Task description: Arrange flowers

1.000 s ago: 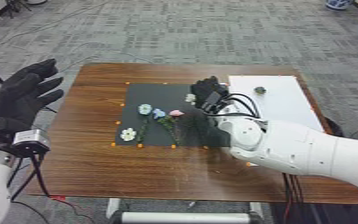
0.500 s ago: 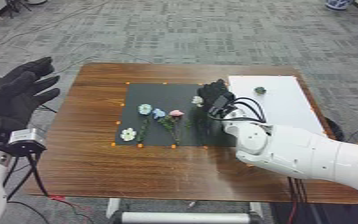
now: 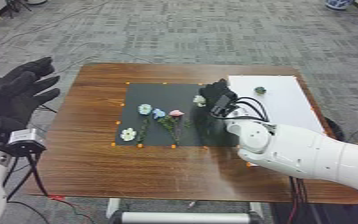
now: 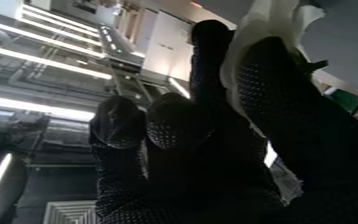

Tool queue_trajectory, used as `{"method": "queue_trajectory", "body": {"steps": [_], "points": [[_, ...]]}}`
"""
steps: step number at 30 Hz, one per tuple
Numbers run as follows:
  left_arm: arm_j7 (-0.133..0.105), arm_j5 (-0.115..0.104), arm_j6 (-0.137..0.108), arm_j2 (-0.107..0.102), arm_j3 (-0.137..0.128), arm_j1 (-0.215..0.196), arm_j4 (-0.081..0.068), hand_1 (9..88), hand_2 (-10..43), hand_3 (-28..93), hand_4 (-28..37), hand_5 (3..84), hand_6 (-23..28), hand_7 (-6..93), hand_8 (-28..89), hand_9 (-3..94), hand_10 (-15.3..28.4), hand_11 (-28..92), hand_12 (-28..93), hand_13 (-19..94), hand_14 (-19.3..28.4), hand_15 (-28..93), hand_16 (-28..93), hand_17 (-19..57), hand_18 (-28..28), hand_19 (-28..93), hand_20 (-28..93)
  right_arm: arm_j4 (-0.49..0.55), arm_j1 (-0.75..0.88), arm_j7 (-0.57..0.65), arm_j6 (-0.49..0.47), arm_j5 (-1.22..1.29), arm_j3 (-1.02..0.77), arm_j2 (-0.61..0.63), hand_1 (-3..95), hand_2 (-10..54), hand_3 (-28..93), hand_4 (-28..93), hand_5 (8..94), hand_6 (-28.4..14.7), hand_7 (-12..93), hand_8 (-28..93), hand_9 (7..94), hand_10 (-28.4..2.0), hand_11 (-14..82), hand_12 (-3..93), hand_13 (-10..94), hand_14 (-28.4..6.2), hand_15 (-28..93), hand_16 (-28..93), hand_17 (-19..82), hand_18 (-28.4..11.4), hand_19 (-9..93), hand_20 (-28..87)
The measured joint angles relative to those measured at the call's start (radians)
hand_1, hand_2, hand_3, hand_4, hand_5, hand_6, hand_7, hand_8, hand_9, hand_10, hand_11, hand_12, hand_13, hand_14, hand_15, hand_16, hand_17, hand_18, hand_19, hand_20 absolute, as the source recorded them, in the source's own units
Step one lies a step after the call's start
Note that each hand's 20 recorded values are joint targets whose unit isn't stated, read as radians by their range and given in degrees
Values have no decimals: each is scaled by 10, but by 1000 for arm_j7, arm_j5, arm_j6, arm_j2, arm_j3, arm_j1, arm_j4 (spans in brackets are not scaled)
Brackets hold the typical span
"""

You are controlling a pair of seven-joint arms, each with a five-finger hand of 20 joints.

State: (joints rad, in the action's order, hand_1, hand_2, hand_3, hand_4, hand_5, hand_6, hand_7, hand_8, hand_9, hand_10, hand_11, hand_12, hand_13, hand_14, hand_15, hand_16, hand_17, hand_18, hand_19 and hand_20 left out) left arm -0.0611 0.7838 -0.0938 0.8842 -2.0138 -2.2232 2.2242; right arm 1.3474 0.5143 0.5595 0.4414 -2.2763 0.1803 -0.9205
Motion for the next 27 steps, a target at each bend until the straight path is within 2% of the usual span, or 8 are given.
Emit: {"method": "queue_trajectory", "body": {"steps": [6, 10, 27], "points": [[-1, 0, 0, 0, -4, -4, 1, 251, -39, 703, -257, 247, 24, 257, -120, 189, 103, 215, 193, 102, 136, 416, -31, -107, 210, 423, 82, 43, 5, -8, -15, -16, -3, 42, 393, -95, 914, -258, 575, 27, 385, -110, 654, -62, 252, 397, 667, -58, 835, 310, 374, -199, 911, 571], [-1, 0, 0, 0, -10, -11, 4, 250, -40, 704, -257, 247, 24, 257, -120, 189, 102, 216, 195, 103, 136, 417, -31, -107, 211, 424, 83, 59, 5, -7, -14, -16, 0, 64, 379, -95, 919, -259, 569, 25, 373, -188, 639, -67, 279, 372, 667, -58, 837, 307, 374, -200, 912, 571], [1, 0, 0, -1, -10, -13, 5, 249, -40, 706, -261, 248, 24, 258, -120, 190, 103, 216, 195, 104, 137, 415, -30, -108, 211, 425, 81, 131, -6, -60, 17, 33, 15, 93, 346, -95, 920, -257, 569, 22, 373, -193, 628, -77, 318, 332, 666, -61, 838, 304, 370, -203, 913, 571]]}}
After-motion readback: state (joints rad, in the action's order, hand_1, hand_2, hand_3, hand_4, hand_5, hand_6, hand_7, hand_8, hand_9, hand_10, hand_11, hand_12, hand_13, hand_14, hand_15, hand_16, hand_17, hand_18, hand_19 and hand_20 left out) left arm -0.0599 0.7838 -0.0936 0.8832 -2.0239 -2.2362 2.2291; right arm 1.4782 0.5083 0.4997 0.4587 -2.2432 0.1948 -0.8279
